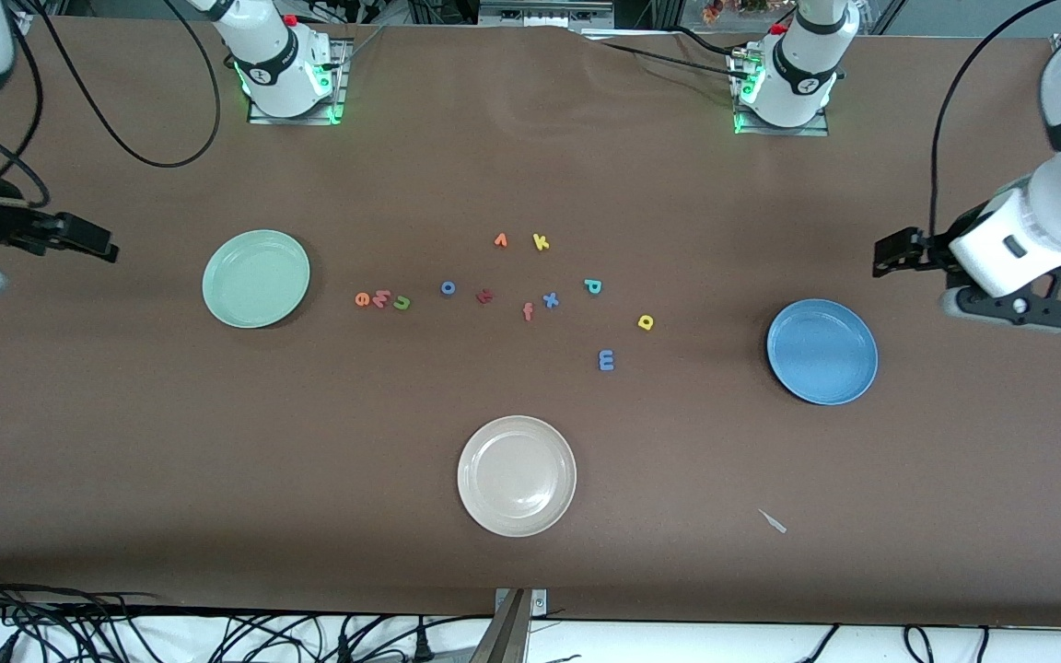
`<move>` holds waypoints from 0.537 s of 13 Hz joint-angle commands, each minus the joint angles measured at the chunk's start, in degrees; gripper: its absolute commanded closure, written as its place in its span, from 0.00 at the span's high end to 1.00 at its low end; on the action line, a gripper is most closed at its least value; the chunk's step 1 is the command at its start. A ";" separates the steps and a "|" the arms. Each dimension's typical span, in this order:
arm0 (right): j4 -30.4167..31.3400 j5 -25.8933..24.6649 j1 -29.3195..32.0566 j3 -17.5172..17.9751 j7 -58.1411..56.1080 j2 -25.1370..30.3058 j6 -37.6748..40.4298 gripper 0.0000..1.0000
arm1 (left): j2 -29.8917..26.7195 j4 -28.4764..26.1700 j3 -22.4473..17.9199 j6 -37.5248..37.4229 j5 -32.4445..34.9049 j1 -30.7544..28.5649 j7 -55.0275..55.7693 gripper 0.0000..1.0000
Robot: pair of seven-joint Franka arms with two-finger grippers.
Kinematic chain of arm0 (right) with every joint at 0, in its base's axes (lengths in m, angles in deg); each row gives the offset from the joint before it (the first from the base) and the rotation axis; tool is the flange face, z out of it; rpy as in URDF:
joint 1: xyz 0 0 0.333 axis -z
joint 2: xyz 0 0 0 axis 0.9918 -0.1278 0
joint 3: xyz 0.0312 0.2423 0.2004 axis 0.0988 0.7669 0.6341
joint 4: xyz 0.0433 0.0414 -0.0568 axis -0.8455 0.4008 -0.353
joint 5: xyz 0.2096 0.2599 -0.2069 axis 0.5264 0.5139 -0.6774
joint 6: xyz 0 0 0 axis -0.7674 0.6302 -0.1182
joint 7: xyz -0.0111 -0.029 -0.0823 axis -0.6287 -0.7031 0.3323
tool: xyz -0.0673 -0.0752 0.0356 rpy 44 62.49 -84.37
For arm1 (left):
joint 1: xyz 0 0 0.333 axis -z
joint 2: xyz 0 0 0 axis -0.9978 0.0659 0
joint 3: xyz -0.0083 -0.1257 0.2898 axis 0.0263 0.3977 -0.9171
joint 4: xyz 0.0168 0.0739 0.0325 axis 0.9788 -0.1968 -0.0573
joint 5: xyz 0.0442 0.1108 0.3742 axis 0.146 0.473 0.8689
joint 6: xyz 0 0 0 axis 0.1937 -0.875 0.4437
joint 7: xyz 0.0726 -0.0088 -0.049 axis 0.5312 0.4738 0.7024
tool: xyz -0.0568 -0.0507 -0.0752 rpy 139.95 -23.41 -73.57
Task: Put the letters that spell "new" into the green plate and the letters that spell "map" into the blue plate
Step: 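Lower both grippers toward the letters beside the green and blue plates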
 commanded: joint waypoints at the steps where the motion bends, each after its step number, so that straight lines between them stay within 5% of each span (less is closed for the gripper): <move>1: 1.17 -2.45 -4.81 0.68 10.63 -2.97 -0.35 1.00 | -0.22 -5.60 2.78 5.98 -0.46 1.23 2.88 1.00; 4: 2.31 -1.75 -9.98 0.77 21.98 -6.84 -3.15 1.00 | 1.18 -12.19 7.17 15.03 -0.28 3.15 11.65 1.00; 7: 10.28 -1.66 -13.51 2.34 37.71 -6.85 -12.53 1.00 | 6.71 -12.65 7.45 17.25 3.12 9.82 19.65 1.00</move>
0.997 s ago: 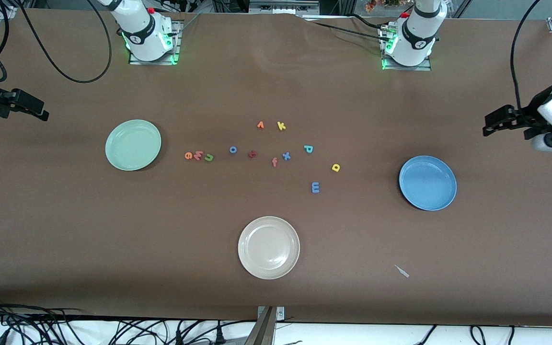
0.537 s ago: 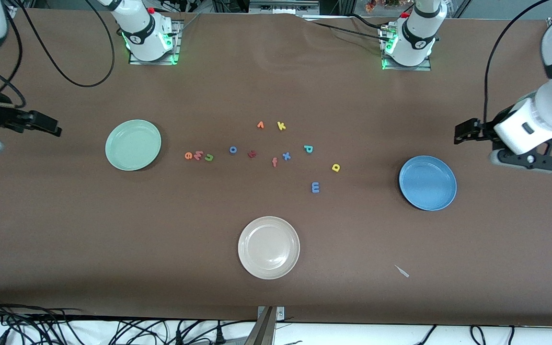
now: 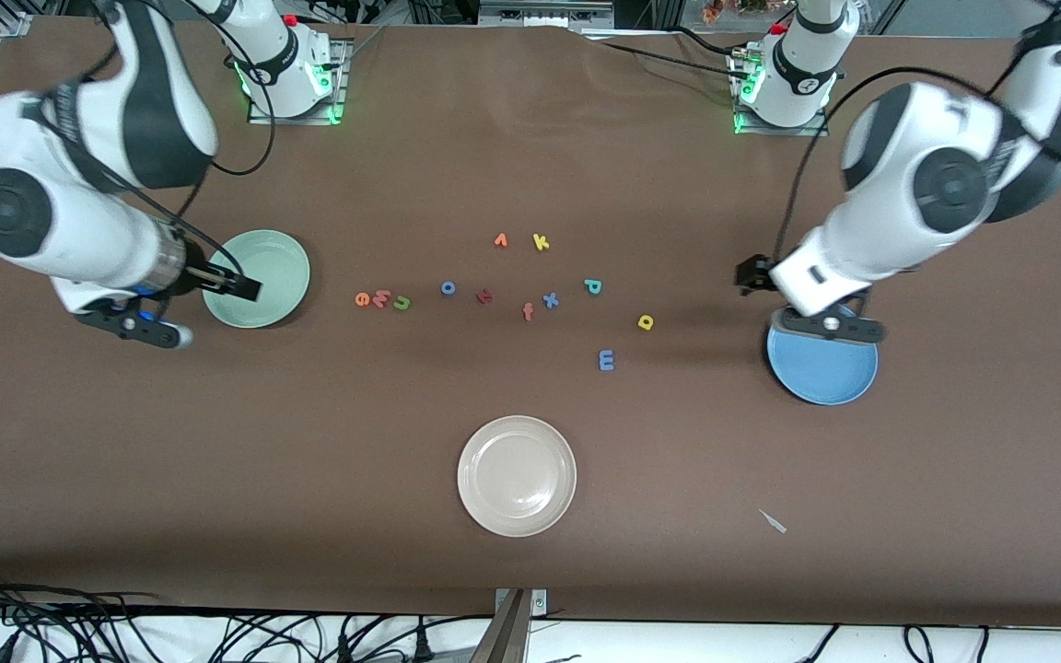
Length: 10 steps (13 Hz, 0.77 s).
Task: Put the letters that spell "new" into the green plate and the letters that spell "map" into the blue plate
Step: 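Lower both grippers toward the letters beside the green and blue plates, then grasp the green u with the right gripper while the left gripper grasps yellow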
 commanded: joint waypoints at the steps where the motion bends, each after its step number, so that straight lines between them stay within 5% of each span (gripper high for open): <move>1: 9.50 -0.65 -1.77 2.53 14.49 1.78 -9.12 1.00 | 4.55 0.02 0.09 2.75 4.18 4.95 7.39 1.00; 4: 16.03 -0.65 -1.78 6.06 32.61 2.05 -17.22 0.99 | 9.13 -1.81 0.01 11.34 4.54 10.14 16.44 1.00; 6: 20.41 -0.56 -1.78 6.50 39.14 1.96 -23.01 0.99 | 9.32 -7.69 0.01 20.99 6.98 11.30 19.70 1.00; 10: 27.10 -0.56 -2.30 11.51 49.60 1.08 -34.01 0.77 | 12.90 -11.32 0.01 29.11 14.18 13.06 25.85 1.00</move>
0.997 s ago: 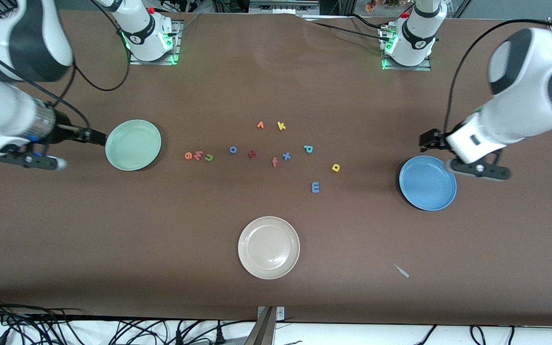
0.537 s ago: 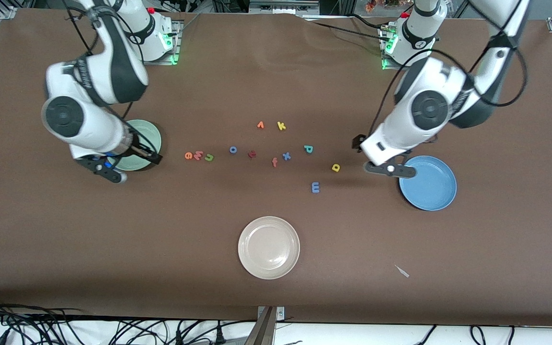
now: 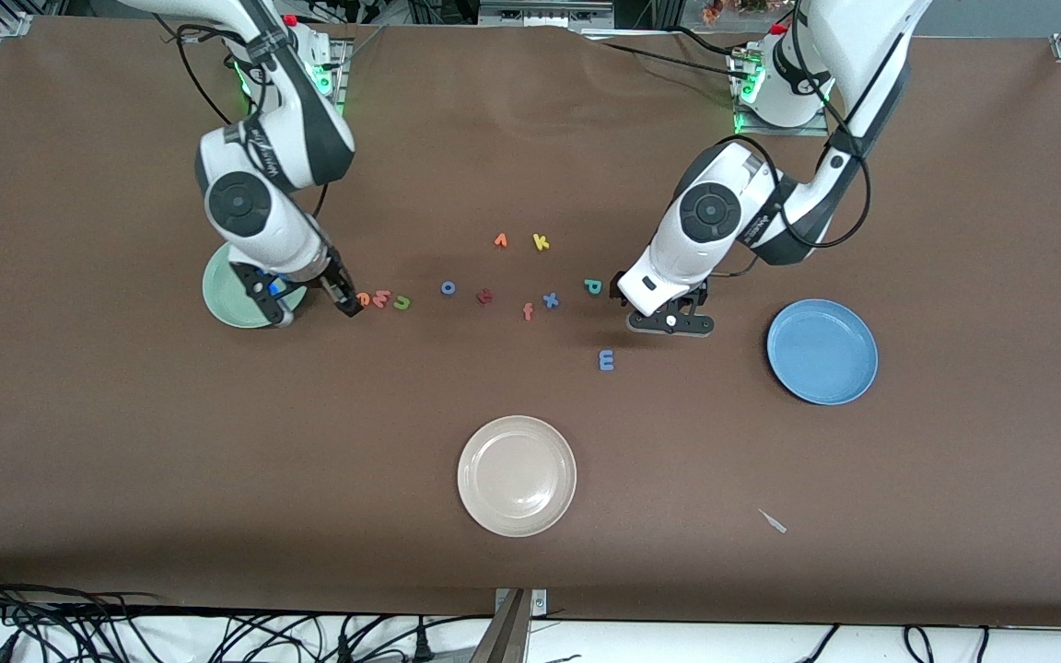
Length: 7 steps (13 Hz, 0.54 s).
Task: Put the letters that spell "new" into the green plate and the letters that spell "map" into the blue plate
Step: 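Grasp the green u with the right gripper while the left gripper grasps yellow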
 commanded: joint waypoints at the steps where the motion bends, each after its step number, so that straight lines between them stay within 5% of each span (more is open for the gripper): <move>1: 4.37 -0.54 -0.69 1.80 7.84 0.58 -5.40 0.75 | 2.99 -0.81 -0.20 3.80 7.45 0.84 5.53 1.00; 7: 4.37 -0.63 -4.47 1.80 23.06 -6.36 -15.32 0.76 | 7.31 -0.02 -0.46 6.45 10.99 0.14 6.25 0.99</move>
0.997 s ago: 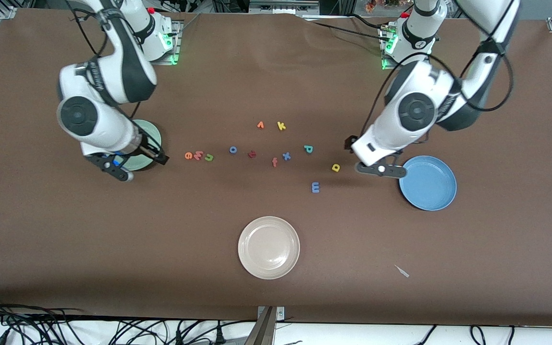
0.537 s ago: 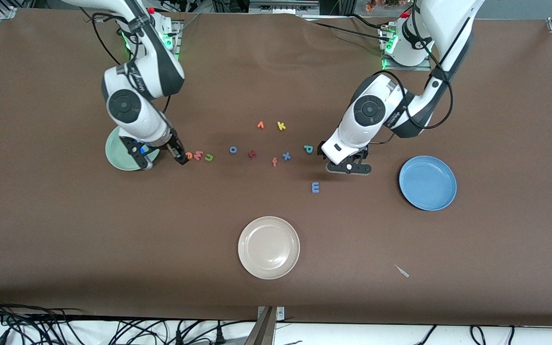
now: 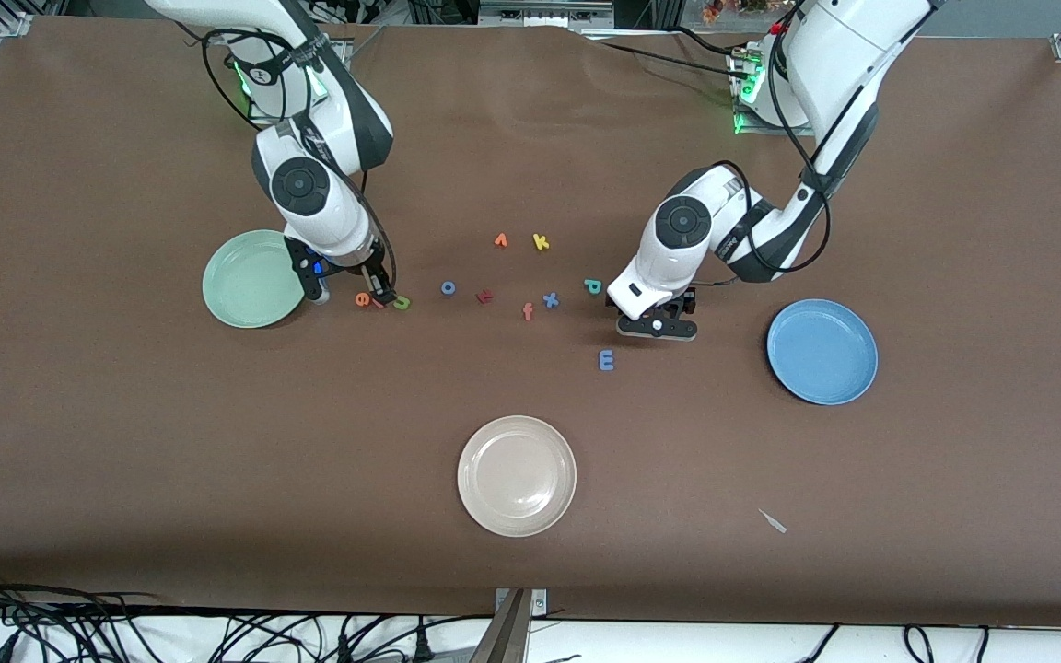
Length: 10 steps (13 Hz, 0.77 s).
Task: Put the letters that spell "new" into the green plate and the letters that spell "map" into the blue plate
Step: 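Grasp the green u with the right gripper while the left gripper grasps yellow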
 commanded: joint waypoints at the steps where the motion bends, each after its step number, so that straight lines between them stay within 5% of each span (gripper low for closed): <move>1: 0.05 -0.81 -1.20 -0.12 5.33 -3.45 -4.99 0.76 | 0.85 1.07 -0.07 0.03 2.16 -0.41 0.39 0.96; 10: -0.39 -1.51 -1.20 -1.00 5.33 -7.68 -11.24 0.76 | 2.79 2.30 -0.24 0.03 2.16 -0.67 0.39 0.65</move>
